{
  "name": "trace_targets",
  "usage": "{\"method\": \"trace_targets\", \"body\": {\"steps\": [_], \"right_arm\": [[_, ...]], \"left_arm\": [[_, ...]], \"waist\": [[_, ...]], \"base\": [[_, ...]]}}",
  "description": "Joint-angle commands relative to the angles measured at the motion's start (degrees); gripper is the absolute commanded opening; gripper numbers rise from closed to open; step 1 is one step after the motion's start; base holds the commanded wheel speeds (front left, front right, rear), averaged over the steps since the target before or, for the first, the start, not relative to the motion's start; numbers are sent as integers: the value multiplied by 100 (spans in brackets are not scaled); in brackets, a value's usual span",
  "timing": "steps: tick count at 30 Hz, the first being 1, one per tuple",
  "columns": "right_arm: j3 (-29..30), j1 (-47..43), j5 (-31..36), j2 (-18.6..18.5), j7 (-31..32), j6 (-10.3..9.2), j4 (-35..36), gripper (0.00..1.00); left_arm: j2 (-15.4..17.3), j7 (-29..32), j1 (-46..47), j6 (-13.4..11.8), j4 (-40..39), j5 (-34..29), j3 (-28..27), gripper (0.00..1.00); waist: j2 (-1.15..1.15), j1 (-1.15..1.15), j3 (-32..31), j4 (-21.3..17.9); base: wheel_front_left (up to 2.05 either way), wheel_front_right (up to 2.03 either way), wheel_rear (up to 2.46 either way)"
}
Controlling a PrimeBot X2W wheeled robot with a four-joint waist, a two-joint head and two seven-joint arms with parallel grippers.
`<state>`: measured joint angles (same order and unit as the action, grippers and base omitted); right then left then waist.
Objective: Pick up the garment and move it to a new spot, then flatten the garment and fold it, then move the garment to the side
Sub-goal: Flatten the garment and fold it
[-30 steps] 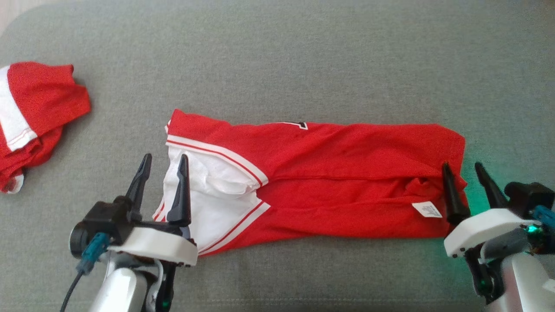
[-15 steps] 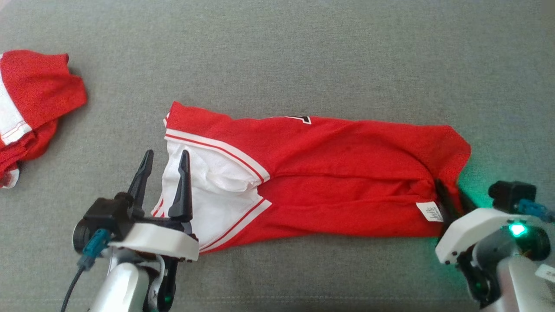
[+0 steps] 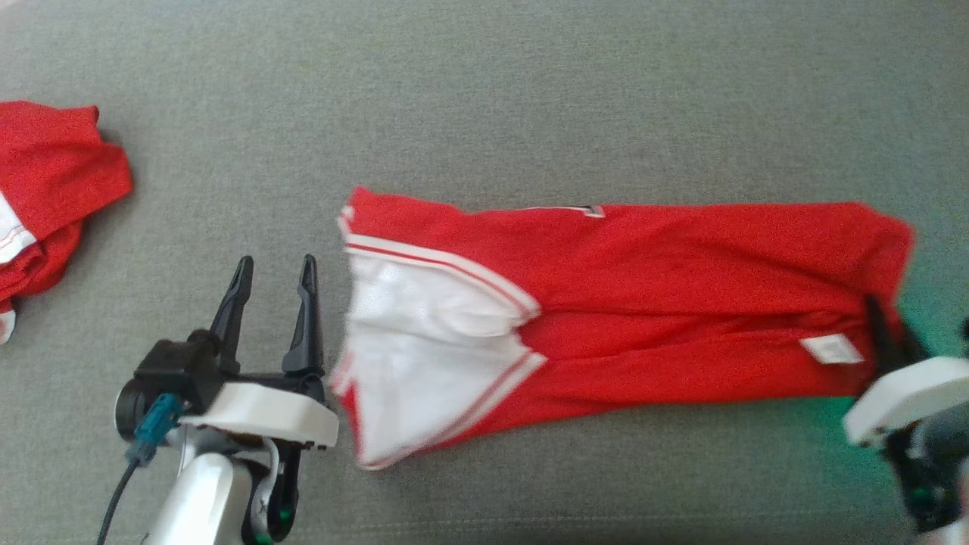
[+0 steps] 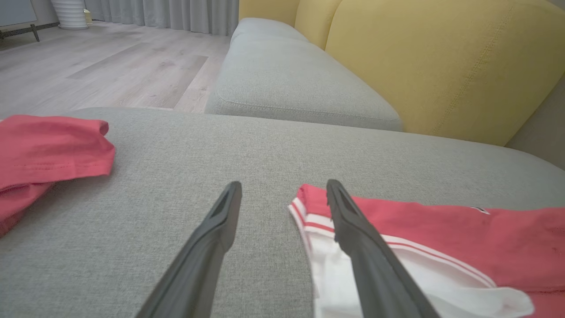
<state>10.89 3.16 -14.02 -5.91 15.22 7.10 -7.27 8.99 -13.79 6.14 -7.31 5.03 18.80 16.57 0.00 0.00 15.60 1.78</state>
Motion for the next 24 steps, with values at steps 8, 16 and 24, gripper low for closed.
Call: {"method": "trace_targets", "body": {"steps": [8,16,24], "right_arm": [[520,304,-56,-484,159,39,422,0],[-752,351,-750,8,849,39,1737,0],[-2554,509,-1914,297,767,39,1514,0]], "left_arm": [[113,-62,216,-31,-115,35,-162,100],[129,-56,162,-66,-111,54,-147,100],[90,-16,284,2,-82,56,6,100]], "waist": [[0,0,-62,-33],[0,0,-258,-113],[0,0,-327,123]], "base": [[0,0,0],[0,0,0],[0,0,0]]}}
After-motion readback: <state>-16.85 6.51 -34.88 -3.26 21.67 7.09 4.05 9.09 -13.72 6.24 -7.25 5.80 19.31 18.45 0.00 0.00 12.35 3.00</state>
